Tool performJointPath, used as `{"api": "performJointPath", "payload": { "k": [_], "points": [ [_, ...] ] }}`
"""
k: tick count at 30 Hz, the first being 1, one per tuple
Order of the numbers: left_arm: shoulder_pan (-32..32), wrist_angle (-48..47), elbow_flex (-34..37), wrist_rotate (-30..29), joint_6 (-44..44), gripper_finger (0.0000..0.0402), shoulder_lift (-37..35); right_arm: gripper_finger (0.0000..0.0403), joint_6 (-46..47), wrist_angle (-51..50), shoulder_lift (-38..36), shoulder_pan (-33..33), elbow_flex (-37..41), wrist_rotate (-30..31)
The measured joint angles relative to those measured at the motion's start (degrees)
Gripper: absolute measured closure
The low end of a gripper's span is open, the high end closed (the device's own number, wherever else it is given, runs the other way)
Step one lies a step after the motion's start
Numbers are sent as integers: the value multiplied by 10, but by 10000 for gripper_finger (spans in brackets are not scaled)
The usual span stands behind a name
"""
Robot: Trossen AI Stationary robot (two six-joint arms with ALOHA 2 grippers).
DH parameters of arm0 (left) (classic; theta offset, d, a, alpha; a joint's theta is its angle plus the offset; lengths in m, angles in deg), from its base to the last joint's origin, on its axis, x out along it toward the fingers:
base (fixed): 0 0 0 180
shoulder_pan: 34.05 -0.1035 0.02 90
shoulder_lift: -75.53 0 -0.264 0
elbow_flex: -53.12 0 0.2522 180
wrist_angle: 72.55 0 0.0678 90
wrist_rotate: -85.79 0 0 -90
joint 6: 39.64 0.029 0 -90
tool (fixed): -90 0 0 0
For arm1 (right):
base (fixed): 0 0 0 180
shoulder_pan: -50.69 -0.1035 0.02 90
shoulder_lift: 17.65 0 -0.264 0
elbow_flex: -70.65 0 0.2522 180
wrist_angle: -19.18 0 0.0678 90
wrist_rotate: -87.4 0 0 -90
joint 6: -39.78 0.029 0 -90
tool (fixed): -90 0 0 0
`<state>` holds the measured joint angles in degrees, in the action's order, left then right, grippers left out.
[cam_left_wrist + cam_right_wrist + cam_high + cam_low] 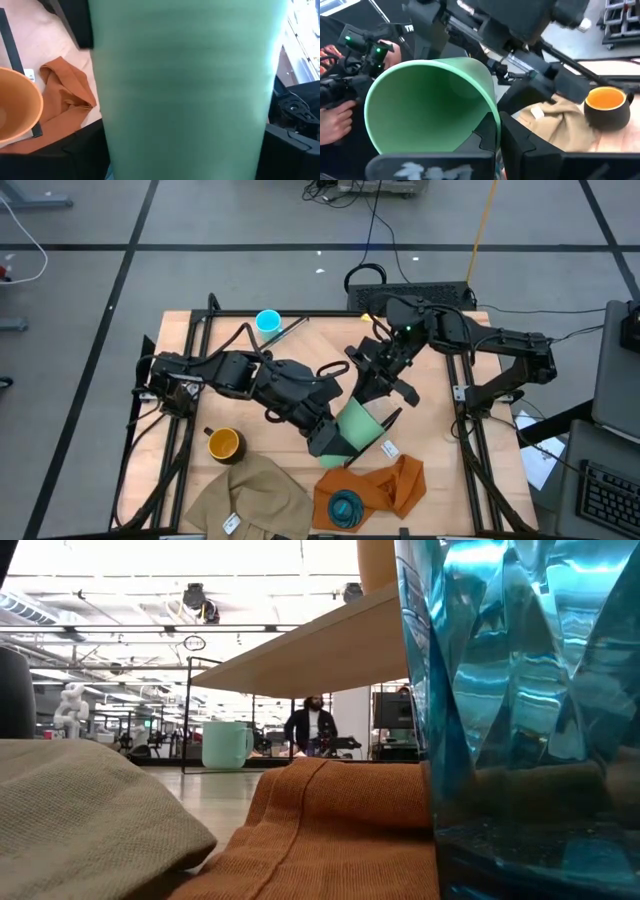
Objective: Stack small to large cups/mugs on shelf
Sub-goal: Put the green cup on the shelf
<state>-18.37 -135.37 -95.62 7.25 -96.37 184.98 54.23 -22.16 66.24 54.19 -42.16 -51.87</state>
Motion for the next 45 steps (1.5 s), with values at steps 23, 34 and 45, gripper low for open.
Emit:
{"api": "performJointPath", "payload": {
  "k": [23, 34, 45],
  "points": [
    [-1, -2, 0, -9, -2, 73, 1, 403, 24, -5, 4, 30, 0, -64],
    [-2, 1, 0, 1, -9, 23, 1, 403, 30, -9, 20, 28, 1, -120],
    [2, 1, 0, 21, -30, 58, 1, 403, 37, -4, 33, 29, 1, -154]
  ]
}}
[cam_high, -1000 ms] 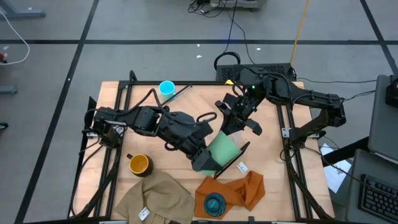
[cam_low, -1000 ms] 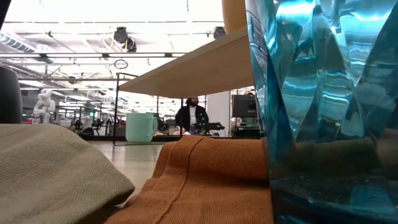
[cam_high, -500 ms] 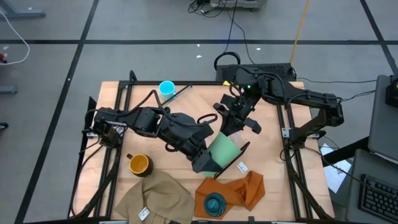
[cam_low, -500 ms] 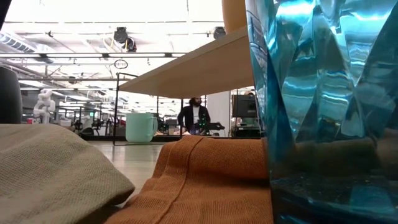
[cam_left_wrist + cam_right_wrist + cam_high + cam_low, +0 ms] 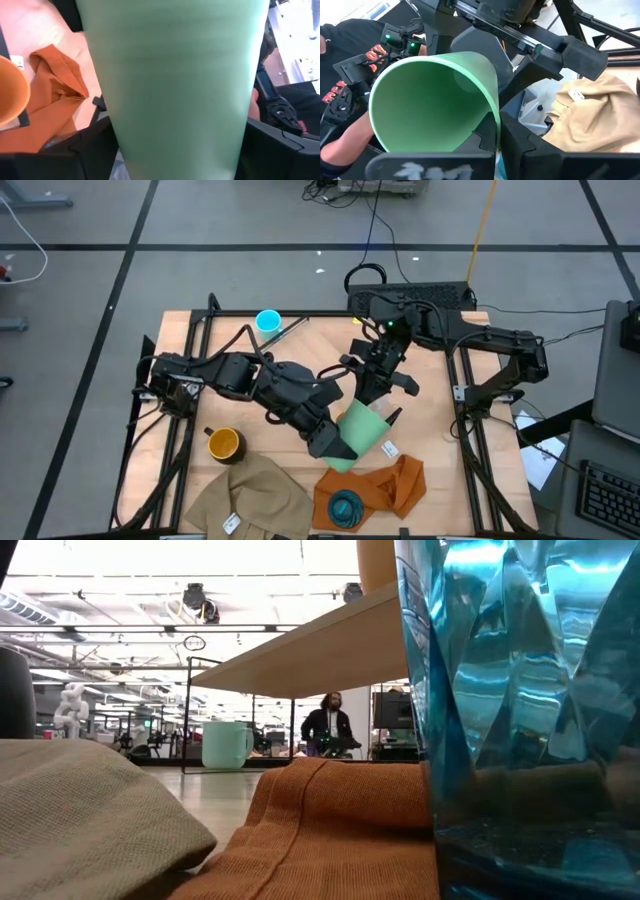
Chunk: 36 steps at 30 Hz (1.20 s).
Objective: Stack small to large cups/mugs on shelf
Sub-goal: Put the green cup on the shelf
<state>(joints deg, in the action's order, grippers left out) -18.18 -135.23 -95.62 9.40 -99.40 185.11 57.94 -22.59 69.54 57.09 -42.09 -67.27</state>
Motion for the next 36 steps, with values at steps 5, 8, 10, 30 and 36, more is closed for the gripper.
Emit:
{"api": "performJointPath", "payload": {
  "k": [5, 8, 10, 30, 36],
  "points": [
    [5, 20, 0, 9, -8, 35, 0, 403, 4, 9, 4, 0, 0, -16],
    [5, 28, 0, 21, -9, 28, -1, 403, 16, 27, 6, 0, 0, -35],
    [6, 31, 0, 38, -17, 31, -2, 403, 31, 48, 7, -1, 0, -50],
    [19, 57, 0, 39, -27, 58, 0, 403, 83, 108, 34, -3, -1, -66],
    [22, 58, 0, 37, -30, 91, 7, 403, 84, 105, 36, -6, -1, -69]
  ]
}}
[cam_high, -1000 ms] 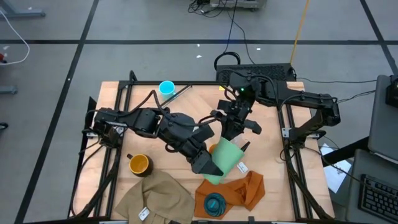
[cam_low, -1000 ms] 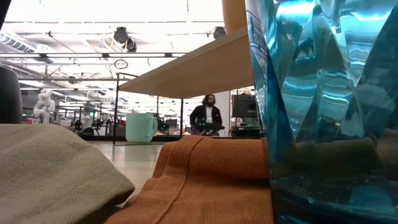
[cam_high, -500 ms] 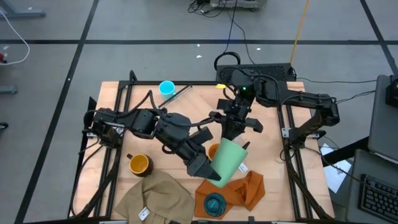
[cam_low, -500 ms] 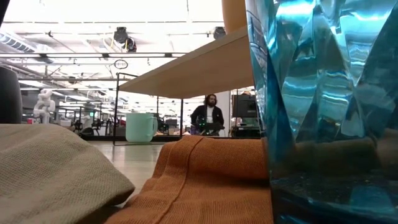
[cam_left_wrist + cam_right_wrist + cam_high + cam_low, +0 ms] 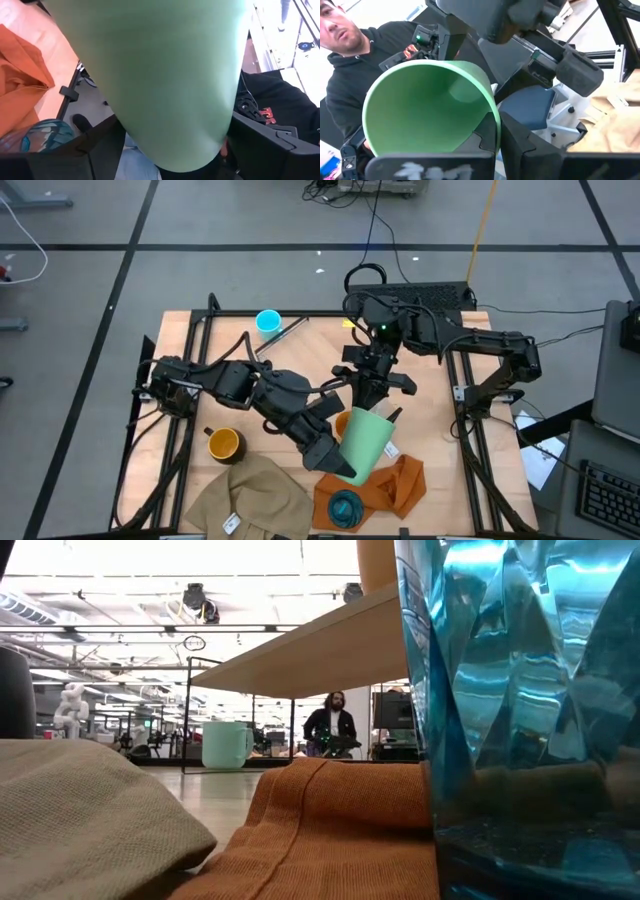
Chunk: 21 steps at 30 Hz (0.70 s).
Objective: Stack small to large cups/mugs on shelf
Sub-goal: Put the green cup on the shelf
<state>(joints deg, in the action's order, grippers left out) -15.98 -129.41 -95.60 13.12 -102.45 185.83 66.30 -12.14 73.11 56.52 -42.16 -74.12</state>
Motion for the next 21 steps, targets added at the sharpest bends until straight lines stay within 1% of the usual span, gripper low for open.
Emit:
{"api": "performJointPath", "payload": {
  "k": [3, 7, 10, 12, 18, 21],
  "points": [
    [-2, 2, 0, 2, -3, 95, 6, 403, 0, 0, 0, 0, 0, 1],
    [-2, 1, 0, 7, 1, 75, 8, 403, 0, -2, 1, 0, 0, 2],
    [-2, 3, 0, 6, 3, 69, 8, 403, -2, -1, 0, 0, 0, 5],
    [-2, 1, 0, 5, 2, 71, 8, 403, -3, -1, 0, 0, 0, 5],
    [-2, 1, 0, 3, -5, 98, 8, 403, -3, -1, 0, 0, 0, 1],
    [-2, 1, 0, 3, -6, 97, 8, 403, -3, -1, 0, 1, 0, -3]
  ]
}}
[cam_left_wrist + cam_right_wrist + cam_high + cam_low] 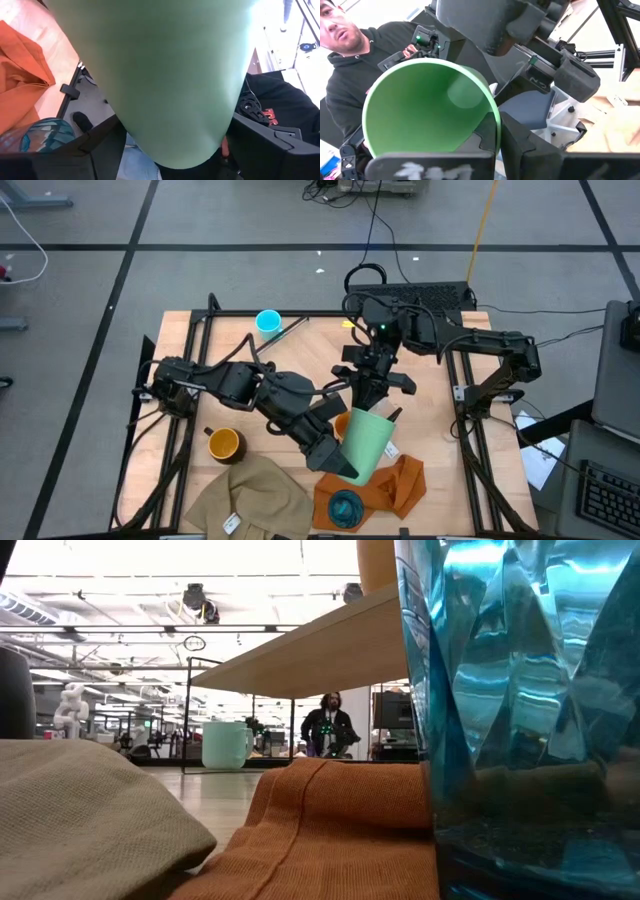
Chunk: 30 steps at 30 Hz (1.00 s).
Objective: Stack small to large cups/mugs on shelf
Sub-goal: Put the green cup on the shelf
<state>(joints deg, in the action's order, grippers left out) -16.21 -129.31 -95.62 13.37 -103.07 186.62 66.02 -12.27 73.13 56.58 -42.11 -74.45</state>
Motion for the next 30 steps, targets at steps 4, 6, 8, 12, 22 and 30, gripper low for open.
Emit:
{"api": "performJointPath", "payload": {
  "k": [4, 6, 8, 12, 22, 30],
  "points": [
    [0, 0, 0, -1, 1, 82, 0, 403, 0, 0, 0, 1, 0, -2],
    [0, 2, 0, -1, 2, 84, 0, 403, 2, 0, 0, 2, 0, -11],
    [0, 3, 0, -2, 3, 91, 0, 401, 4, 0, 0, 2, 0, -21],
    [0, 3, 0, -2, 3, 100, 0, 385, 5, 0, 0, 3, 0, -29],
    [0, 16, 0, -2, 3, 102, 1, 315, 7, -1, 0, 5, 0, -31],
    [2, 18, 0, 2, -1, 96, 1, 218, 19, -6, 0, 13, 0, -31]
  ]
}}
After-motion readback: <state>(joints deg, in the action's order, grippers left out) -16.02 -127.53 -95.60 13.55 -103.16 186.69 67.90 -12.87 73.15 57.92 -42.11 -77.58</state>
